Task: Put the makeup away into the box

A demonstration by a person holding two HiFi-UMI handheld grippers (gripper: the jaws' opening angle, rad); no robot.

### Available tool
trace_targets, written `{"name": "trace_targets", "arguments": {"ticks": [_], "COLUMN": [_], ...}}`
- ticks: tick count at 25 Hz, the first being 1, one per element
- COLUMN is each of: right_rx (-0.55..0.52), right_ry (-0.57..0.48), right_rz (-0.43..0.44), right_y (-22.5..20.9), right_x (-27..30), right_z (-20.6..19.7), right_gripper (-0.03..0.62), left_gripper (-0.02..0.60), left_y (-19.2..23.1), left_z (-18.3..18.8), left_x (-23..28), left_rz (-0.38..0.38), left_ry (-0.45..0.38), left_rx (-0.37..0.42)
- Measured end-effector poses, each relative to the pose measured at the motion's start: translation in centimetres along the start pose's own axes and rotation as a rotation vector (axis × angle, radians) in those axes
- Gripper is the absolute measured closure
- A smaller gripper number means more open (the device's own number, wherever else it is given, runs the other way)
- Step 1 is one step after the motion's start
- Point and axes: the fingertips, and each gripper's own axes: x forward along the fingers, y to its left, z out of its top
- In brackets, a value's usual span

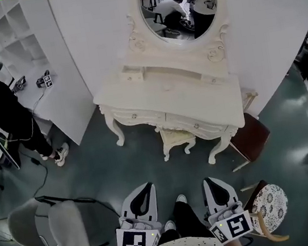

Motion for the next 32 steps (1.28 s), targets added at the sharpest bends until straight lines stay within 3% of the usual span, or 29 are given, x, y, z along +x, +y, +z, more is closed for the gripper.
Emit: {"name": "trace_targets", "arguments": {"ticks": [12,19,32], "right_rx": [-0.013,-0.003,0.027], "right_ry": [-0.032,-0.025,-0.038], "right_rz": [0.102,0.118,0.048], "right_y": [-7.8,-9.8,-10.1], "right_x": [10.6,14.1,26.6], "right_z": [2.7,2.4,4.3], "right_gripper": [0.589,0.589,0.589], "left_gripper": [0.577,0.577,0.577], "left_y": [2.5,4.0,14.9], "left_z": [2.4,2.8,5.2], "left_x": [11.6,15.7,24.3], "left_rz": [0.066,0.07,0.015], "left_ry": [-0.058,-0.064,-0.061], "left_rx": [-0.018,-0.009,-0.009]}}
